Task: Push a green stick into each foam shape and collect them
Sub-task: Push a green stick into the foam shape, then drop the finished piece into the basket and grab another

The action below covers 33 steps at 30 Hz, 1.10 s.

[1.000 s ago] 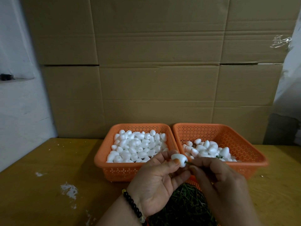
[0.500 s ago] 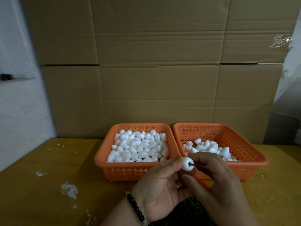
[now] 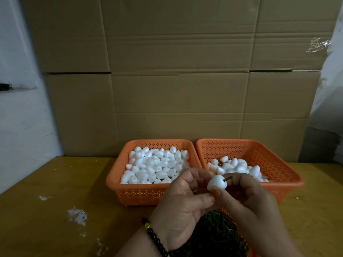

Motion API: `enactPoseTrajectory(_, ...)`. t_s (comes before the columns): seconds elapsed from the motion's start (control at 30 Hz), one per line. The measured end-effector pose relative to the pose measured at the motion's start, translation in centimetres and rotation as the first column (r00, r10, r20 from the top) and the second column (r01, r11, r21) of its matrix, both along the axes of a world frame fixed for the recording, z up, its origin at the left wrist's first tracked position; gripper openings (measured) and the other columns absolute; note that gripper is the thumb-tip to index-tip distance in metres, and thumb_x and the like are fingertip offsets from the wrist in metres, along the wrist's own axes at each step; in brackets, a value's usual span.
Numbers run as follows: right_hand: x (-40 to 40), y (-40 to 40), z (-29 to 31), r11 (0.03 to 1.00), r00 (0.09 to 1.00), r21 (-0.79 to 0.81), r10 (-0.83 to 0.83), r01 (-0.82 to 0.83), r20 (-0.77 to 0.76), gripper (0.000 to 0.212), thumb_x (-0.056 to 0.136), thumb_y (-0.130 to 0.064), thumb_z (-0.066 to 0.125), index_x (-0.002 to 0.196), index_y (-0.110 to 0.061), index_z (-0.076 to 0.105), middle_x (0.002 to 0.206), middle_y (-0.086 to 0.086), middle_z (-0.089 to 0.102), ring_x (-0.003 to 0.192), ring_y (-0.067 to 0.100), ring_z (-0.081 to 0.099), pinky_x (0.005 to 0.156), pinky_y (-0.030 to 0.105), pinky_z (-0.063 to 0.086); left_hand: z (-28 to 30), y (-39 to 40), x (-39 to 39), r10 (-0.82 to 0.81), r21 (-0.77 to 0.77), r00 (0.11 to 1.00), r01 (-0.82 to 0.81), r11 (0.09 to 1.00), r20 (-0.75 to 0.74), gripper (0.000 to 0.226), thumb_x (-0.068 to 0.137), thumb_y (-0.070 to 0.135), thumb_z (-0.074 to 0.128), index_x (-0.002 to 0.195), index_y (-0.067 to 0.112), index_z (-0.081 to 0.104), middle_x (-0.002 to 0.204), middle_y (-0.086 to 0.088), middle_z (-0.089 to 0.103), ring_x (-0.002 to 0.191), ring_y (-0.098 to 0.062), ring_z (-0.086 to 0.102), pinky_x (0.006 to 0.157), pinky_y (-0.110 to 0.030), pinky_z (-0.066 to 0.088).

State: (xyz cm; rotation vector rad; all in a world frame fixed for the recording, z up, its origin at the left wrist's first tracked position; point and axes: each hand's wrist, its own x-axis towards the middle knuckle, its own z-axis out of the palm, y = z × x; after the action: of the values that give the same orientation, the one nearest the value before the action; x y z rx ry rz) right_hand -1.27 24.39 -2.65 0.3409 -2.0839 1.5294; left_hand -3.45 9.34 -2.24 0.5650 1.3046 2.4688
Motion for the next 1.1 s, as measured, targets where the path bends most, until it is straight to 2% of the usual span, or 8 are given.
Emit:
enactPoseTrajectory(0.17, 0.0, 0.0, 0.0, 0.998, 0.998, -0.037, 0.054, -0.053, 0.043, 0.034, 0.06, -0.055, 0.072, 0.086, -0.033, 0.068, 0.077, -0.001, 0.073, 0.07, 0.016, 0.07, 0.066, 0.047, 0.058, -0.1, 0.4, 0.1, 0.102, -0.044, 0.994, -0.104, 0.994, -0.047, 0.031, 0.064, -0.009, 0.067, 0.087, 0.011, 0.07, 0.102, -0.013, 0.069, 0.095, -0.023, 0.068, 0.076, -0.033, 0.055)
enactPoseTrajectory(0.33, -0.1, 0.2, -0.1, 0.988, 0.988, -0.097, 0.126, -0.118, 0.087, 0.051, 0.061, -0.067, 0.073, 0.095, -0.03, 0.069, 0.09, 0.001, 0.074, 0.086, 0.019, 0.071, 0.078, 0.051, 0.057, -0.1, 0.8, 0.1, 0.135, -0.073, 0.989, -0.139, 0.988, -0.063, 0.022, 0.068, 0.006, 0.077, 0.088, 0.014, 0.073, 0.107, -0.012, 0.07, 0.099, -0.024, 0.068, 0.077, -0.033, 0.056)
enactPoseTrajectory(0.5, -0.1, 0.6, 0.3, 0.993, 0.989, -0.069, 0.103, -0.096, 0.106, 0.028, 0.069, -0.043, 0.074, 0.091, -0.026, 0.071, 0.086, 0.005, 0.073, 0.083, 0.023, 0.07, 0.076, 0.056, 0.055, -0.4, 0.9, 0.1, 0.162, -0.157, 0.985, -0.17, 0.973, -0.067, 0.032, 0.066, 0.017, 0.082, 0.095, 0.014, 0.07, 0.11, -0.01, 0.07, 0.101, -0.026, 0.068, 0.073, -0.029, 0.055)
enactPoseTrajectory(0.6, -0.3, 1.2, 0.7, 0.995, 0.985, -0.032, 0.098, -0.094, 0.145, 0.015, 0.075, -0.021, 0.075, 0.087, -0.026, 0.069, 0.084, 0.004, 0.072, 0.079, 0.023, 0.069, 0.074, 0.055, 0.056, -0.5, 0.6, 0.1, 0.169, -0.271, 0.977, -0.2, 0.942, -0.132, 0.025, 0.072, 0.011, 0.078, 0.093, 0.023, 0.072, 0.102, -0.004, 0.072, 0.094, -0.02, 0.069, 0.073, -0.029, 0.056)
enactPoseTrajectory(0.77, -1.5, 3.5, 1.3, 0.98, 0.986, 0.142, -0.151, 0.141, 0.066, 0.015, 0.077, -0.018, 0.072, 0.084, -0.03, 0.064, 0.082, -0.012, 0.069, 0.073, 0.001, 0.064, 0.059, 0.022, 0.048, -0.4, -0.4, -0.4, 0.237, -0.462, 0.944, -0.32, 0.828, -0.228, 0.028, 0.083, -0.002, 0.067, 0.101, 0.02, 0.067, 0.099, -0.005, 0.066, 0.079, -0.01, 0.065, 0.072, -0.029, 0.057)
enactPoseTrajectory(0.9, -2.9, 5.9, 1.0, 0.832, 0.905, 0.368, -0.42, 0.414, -0.068, 0.021, 0.082, -0.028, 0.068, 0.098, -0.031, 0.055, 0.089, -0.015, 0.065, 0.077, 0.004, 0.062, 0.065, 0.032, 0.053, -0.4, -0.7, -0.6, 0.224, -0.544, 0.907, -0.397, 0.739, -0.357, 0.023, 0.085, 0.005, 0.067, 0.097, 0.025, 0.067, 0.096, 0.0, 0.067, 0.075, -0.006, 0.061, 0.068, -0.026, 0.056)
enactPoseTrajectory(1.0, -3.9, 7.3, 0.3, 0.738, 0.852, 0.448, -0.51, 0.504, -0.117, 0.026, 0.084, -0.027, 0.068, 0.108, -0.024, 0.058, 0.094, 0.003, 0.07, 0.071, 0.017, 0.061, 0.062, 0.037, 0.054, -0.9, -1.1, -0.8, 0.187, -0.609, 0.869, -0.459, 0.647, -0.457, 0.019, 0.084, 0.016, 0.069, 0.094, 0.031, 0.066, 0.094, 0.01, 0.067, 0.081, -0.006, 0.061, 0.075, -0.03, 0.057)
enactPoseTrajectory(1.1, -4.4, 8.4, -0.2, 0.678, 0.831, 0.515, -0.538, 0.524, -0.137, 0.027, 0.084, -0.023, 0.069, 0.109, -0.022, 0.062, 0.094, 0.007, 0.072, 0.068, 0.02, 0.062, 0.062, 0.036, 0.053, -1.0, -2.2, -1.3, 0.15, -0.64, 0.792, -0.575, 0.509, -0.592, 0.017, 0.084, 0.023, 0.068, 0.09, 0.039, 0.064, 0.09, 0.019, 0.065, 0.083, 0.003, 0.059, 0.072, -0.017, 0.052)
